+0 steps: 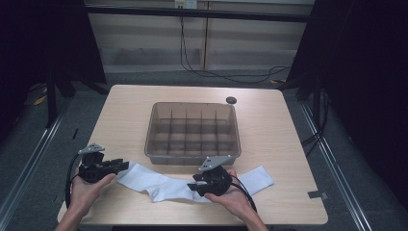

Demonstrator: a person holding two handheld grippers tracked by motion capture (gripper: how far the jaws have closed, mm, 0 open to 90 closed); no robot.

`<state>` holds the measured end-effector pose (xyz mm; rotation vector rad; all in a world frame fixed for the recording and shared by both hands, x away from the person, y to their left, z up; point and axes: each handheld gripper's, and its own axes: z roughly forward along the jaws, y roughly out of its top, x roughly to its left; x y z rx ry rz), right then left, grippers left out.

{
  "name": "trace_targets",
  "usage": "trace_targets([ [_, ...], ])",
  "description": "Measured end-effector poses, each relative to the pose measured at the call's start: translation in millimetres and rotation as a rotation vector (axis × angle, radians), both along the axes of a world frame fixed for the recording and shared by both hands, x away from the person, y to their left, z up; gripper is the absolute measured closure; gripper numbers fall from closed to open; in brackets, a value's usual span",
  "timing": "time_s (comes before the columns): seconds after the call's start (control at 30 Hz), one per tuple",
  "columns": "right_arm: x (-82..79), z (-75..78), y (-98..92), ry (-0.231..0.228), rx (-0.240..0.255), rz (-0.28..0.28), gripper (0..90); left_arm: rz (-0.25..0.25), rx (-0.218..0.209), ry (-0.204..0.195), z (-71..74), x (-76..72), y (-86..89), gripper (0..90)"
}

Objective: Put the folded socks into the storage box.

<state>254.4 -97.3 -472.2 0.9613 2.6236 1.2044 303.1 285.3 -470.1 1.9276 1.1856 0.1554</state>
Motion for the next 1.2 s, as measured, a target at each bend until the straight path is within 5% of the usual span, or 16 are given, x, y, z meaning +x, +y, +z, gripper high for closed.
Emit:
trace_targets([
  [0.1, 0.0, -4.8, -2.5, -0.001, 0.017, -0.006, 55.6, -0.092, -0.019, -0.004, 2.1, -5.4, -13.0, 71.4],
  [0.2, -1.2, -10.7, 2.5, 0.014, -0.019, 0.011, 52.3, -0.203, -0.01, -0.012, 2.0, -14.6, -38.6, 75.3],
  [0.37, -2.0, -21.8, 10.0, 0.005, -0.085, 0.024, 50.1, -0.331, 0.038, -0.025, -3.1, -25.5, -72.7, 75.7],
  [0.57, -2.2, -17.8, 6.4, 0.013, -0.055, -0.007, 45.4, -0.426, 0.146, 0.011, -21.8, -31.5, -90.2, 79.9],
  [0.87, -9.0, -12.9, 2.9, 0.024, 0.02, 0.014, 55.3, -0.425, 0.179, -0.044, -23.0, -44.5, -89.2, 77.1],
  [1.07, -9.9, -23.0, 14.6, 0.016, -0.041, -0.003, 48.0, -0.419, 0.174, -0.057, -24.1, -48.8, -85.7, 75.8],
  [1.2, -10.4, -24.9, 14.8, 0.005, -0.041, -0.022, 51.2, -0.424, 0.179, -0.066, -24.2, -50.9, -84.9, 74.8],
])
